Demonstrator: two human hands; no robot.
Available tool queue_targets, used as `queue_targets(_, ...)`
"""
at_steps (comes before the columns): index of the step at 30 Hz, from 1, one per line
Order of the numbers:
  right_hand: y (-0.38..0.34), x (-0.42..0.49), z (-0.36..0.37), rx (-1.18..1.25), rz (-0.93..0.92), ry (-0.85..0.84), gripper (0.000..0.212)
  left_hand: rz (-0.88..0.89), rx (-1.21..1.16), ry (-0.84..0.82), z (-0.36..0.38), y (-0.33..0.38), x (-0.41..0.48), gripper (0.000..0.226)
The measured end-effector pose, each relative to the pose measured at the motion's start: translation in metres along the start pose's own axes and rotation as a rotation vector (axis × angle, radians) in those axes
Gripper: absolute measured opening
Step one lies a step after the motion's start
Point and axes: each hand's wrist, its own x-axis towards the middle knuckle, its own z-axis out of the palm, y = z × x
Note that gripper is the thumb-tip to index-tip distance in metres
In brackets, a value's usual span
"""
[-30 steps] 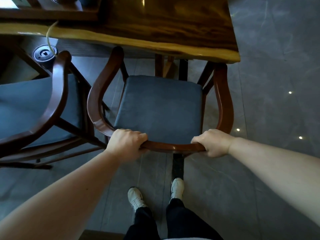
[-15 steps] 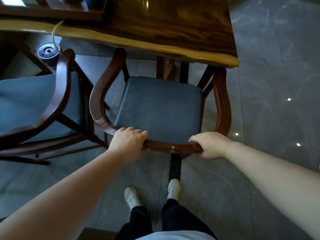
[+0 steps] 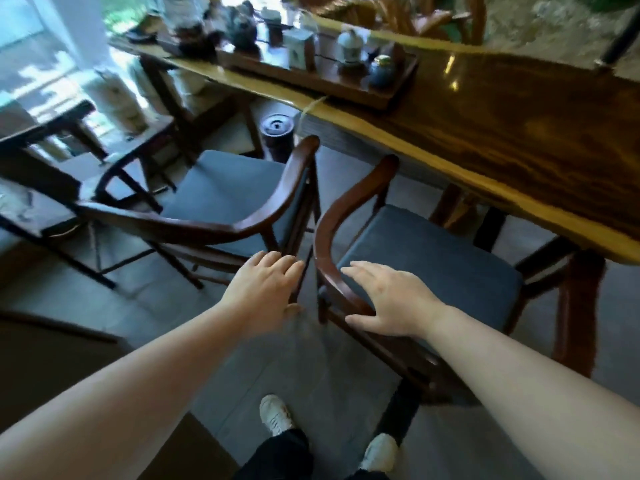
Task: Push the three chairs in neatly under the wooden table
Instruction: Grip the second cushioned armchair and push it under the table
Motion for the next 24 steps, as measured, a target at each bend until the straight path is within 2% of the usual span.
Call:
queue_targets(9,-0.05,0.113,-0.006,-0.053,-0.093,-0.06,0.079,-0.188,-0.021,0.016,0.004,-0.126,-0.036,0.072)
queue_targets(15,-0.071,0.187,0.0,-0.067,-0.063,-0.167,0.08,-0.177,0.006,0.011,0.011,-0.211,-0.045,0.071)
queue_targets(24,-0.07,0.293,-0.002,-0.179,-0.165,-0.301,0.081,-0.115,0.008,-0.043,0.03,-0.262,-0.029,0.072)
